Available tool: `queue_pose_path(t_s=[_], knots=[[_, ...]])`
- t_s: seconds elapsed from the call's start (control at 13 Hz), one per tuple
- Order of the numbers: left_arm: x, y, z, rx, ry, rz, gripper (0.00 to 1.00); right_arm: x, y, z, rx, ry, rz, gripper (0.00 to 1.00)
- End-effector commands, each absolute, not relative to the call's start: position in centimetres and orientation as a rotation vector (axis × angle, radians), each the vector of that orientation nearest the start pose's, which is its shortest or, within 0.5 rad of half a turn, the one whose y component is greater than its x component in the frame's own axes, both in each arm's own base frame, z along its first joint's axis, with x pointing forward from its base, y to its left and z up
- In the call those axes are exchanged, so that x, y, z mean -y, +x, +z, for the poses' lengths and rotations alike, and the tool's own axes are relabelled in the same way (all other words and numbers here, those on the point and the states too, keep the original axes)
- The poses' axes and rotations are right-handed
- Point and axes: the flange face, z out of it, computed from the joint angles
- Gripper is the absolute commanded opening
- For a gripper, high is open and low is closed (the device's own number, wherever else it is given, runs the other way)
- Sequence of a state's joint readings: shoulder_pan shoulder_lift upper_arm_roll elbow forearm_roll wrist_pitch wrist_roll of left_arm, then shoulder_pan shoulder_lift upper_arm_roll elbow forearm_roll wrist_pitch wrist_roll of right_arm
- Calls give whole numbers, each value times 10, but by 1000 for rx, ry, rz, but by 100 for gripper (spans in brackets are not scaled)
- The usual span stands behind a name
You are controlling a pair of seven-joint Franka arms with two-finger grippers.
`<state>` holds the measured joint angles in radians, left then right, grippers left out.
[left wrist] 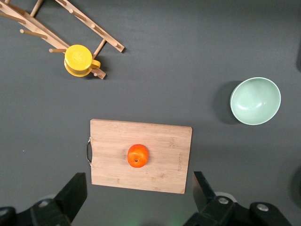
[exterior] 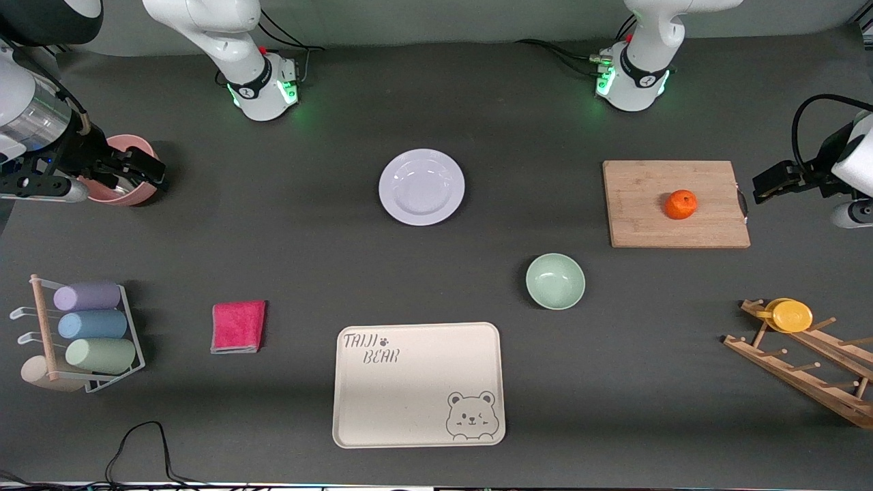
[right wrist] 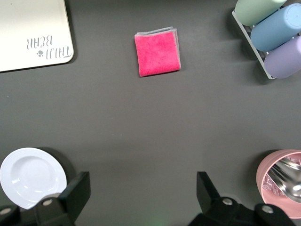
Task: Place orange and plate with both arms
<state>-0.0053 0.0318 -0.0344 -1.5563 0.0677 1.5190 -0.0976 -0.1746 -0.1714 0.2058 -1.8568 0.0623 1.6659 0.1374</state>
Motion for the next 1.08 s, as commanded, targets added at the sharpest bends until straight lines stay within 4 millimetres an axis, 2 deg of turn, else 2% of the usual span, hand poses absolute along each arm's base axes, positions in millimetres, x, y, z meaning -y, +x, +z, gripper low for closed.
queue_pose_path(t_s=[0.0,0.08,0.23,0.69,0.93,1.0], knots=[[15,557,616,-20,-3067,116,100,-29,502,590,-156,-3103,52,100],[18,557,613,-21,-3070,142,100,-29,502,590,-156,-3105,52,100],[16,558,621,57,-3071,117,100,-29,504,585,-156,-3107,64,100],[7,557,620,29,-3085,135,100,-30,507,577,-168,-3104,62,100],[6,556,621,-206,-3077,153,100,-30,507,572,-170,-3101,62,100],[6,553,615,-203,-3078,216,100,-31,506,572,-168,-3098,62,100]])
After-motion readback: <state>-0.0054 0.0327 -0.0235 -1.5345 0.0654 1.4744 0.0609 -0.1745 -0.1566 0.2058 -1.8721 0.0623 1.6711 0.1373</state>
